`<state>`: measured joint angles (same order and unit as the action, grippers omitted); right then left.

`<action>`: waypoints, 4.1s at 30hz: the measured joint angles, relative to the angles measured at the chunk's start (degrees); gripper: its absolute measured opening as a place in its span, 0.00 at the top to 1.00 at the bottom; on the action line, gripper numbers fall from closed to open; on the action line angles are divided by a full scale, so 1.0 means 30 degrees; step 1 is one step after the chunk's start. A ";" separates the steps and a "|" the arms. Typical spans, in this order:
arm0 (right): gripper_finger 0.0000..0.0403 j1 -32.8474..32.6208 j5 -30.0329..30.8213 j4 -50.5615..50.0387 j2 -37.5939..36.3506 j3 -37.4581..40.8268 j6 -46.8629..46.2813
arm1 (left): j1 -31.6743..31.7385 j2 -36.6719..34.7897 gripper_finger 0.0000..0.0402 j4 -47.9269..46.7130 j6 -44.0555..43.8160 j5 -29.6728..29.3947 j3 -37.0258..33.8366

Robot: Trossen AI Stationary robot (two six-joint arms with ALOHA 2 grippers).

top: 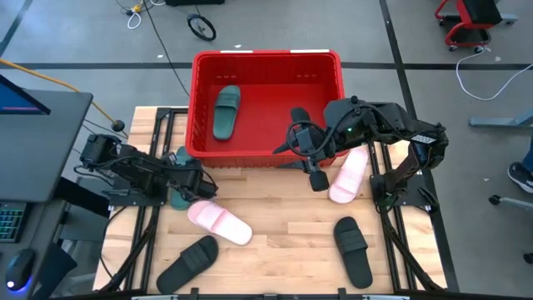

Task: Pick and place slides into bin
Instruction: Put the green slipper into the red bin

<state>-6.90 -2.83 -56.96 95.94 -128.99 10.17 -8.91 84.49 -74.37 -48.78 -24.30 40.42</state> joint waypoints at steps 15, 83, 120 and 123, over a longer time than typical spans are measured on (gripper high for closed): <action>0.59 0.0000 0.0000 -0.0763 0.0000 0.0000 0.0024 | -0.4157 0.0000 1.00 0.0376 -0.0143 0.4155 0.5679; 0.59 -0.0015 -0.0022 -0.4453 0.0007 0.0087 -0.2370 | -0.9870 0.0485 0.98 -0.0831 -1.0324 0.3222 2.0725; 0.59 -0.0911 -0.0211 -0.4587 0.0007 0.0094 -0.4376 | 0.8914 0.4234 1.00 1.6618 2.7203 -0.2574 1.0270; 0.59 -0.0911 -0.0211 -0.4586 0.0007 0.0095 -0.4372 | 0.9361 0.4748 1.00 1.6843 2.6325 -0.2546 0.9834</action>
<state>-9.63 -3.46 -70.72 95.96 -128.70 -2.95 19.17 98.73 -23.84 30.19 -31.94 69.93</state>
